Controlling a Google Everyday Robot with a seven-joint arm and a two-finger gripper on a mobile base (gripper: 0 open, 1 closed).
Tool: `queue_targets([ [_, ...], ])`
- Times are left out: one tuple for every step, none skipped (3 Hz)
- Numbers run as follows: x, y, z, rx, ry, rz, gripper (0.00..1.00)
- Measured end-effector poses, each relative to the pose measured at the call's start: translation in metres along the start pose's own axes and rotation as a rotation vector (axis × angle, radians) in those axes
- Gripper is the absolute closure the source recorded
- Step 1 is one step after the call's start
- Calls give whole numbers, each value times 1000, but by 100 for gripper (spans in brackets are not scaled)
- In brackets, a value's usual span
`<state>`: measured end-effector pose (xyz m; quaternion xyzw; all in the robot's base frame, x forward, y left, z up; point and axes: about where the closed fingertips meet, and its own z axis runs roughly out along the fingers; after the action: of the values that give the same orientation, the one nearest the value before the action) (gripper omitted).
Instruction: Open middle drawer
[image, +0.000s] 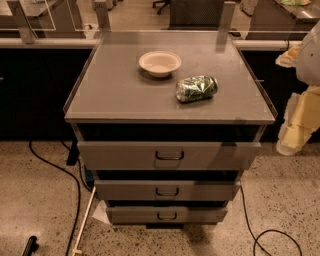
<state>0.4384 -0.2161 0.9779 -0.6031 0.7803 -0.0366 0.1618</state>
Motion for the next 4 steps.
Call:
queue_targets([
  [-1,0,0,3,0,0,0],
  [-5,1,5,46,-44,31,0],
  [-6,16,37,61,-139,118,0],
  [3,31,78,57,-207,223,0],
])
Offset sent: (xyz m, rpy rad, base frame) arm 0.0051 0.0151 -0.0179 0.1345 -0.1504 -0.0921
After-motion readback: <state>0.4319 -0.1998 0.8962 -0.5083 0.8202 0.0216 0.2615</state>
